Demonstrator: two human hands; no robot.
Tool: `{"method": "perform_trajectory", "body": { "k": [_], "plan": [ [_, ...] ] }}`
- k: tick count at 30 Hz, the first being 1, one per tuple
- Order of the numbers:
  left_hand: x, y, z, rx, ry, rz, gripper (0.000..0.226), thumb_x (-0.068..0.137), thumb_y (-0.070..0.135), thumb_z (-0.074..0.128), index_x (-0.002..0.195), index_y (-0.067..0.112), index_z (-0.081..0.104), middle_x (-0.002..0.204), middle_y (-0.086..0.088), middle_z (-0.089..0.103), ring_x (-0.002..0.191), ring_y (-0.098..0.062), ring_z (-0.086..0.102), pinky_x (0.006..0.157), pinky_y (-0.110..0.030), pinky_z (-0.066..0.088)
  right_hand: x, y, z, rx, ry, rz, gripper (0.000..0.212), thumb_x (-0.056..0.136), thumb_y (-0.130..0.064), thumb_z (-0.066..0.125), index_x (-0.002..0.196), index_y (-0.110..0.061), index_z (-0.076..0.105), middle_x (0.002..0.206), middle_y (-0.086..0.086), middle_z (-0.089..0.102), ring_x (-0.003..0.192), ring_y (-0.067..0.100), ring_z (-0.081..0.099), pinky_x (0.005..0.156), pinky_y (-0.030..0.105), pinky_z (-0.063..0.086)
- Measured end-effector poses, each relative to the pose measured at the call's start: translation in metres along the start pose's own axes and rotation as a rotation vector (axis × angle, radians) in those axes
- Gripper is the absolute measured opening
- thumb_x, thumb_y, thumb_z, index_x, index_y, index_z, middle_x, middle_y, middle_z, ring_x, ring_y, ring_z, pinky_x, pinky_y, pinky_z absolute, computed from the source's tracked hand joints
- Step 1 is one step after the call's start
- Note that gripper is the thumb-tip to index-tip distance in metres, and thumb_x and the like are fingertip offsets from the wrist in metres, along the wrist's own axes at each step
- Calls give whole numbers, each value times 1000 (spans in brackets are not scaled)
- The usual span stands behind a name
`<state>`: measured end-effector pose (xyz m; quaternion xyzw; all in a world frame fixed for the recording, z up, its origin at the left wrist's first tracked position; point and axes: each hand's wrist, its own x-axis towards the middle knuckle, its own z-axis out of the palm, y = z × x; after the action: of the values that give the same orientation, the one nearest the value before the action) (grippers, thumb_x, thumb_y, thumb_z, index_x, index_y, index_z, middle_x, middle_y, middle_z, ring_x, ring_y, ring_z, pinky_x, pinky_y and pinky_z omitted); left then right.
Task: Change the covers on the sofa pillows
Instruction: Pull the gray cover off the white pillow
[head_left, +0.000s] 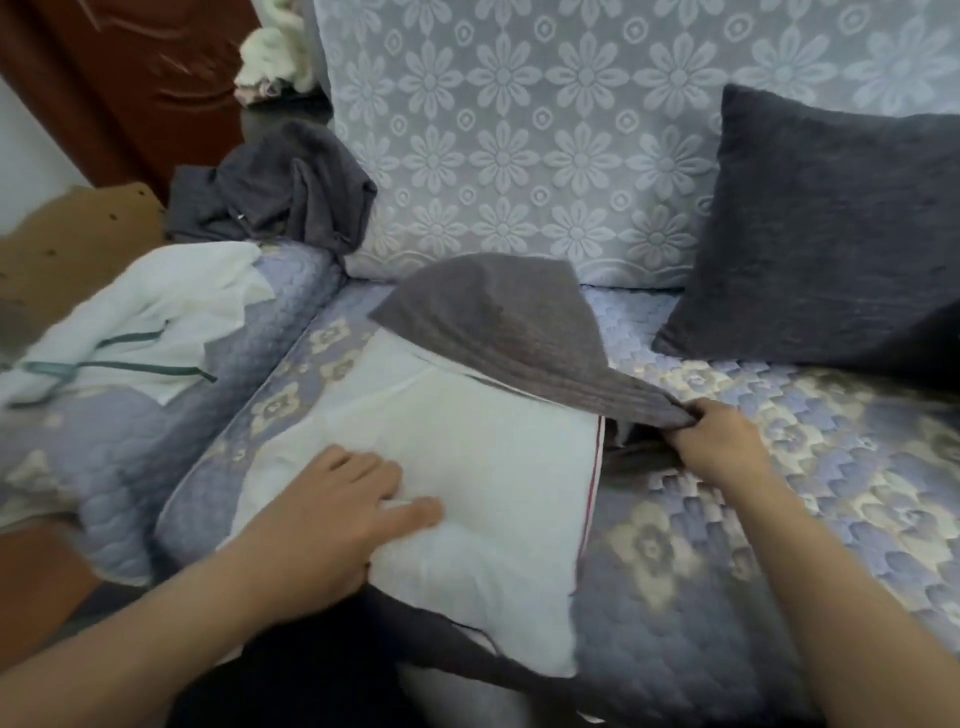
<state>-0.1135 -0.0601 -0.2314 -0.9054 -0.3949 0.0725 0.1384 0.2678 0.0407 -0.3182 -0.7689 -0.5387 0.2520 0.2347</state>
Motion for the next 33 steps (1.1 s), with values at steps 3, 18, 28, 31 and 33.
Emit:
{"method": "perform_trajectory", "body": {
  "k": [3,18,28,31,33],
  "plan": [
    [-5,-23,31,34,-42,-17,66,61,16,66,123,37,58,99,-1,49,88,-25,53,78,-38,36,-29,-36,-8,42,18,-196,28,79,6,50,87,-19,61,73,6,62,69,28,55,54,35,40],
    [65,6,1,-415,-59,-712,81,86,69,38,157,37,16,165,-6,5,152,-33,5,122,-52,13,-117,-51,-8,574,-439,-397,21,95,-34,67,86,-15,66,74,2,68,72,13,67,71,34,52],
    [56,88,28,-91,134,-298,56,79,27,43,131,15,60,149,-18,51,140,-51,40,103,-76,33,94,25,-17,812,166,378,91,76,-73,49,153,-32,25,151,1,44,129,29,51,104,53,46],
    [57,71,28,-126,48,-199,63,75,37,53,135,18,51,144,-18,53,138,-49,44,104,-71,37,111,22,-22,1004,188,353,60,95,-49,50,147,-21,39,138,5,56,115,25,57,85,38,49],
    [59,48,30,-103,25,-288,62,75,39,52,132,18,63,141,-19,56,134,-51,47,102,-73,37,103,12,-24,944,207,300,47,96,-38,49,134,-11,52,129,10,62,113,28,60,85,40,52]
  ]
}}
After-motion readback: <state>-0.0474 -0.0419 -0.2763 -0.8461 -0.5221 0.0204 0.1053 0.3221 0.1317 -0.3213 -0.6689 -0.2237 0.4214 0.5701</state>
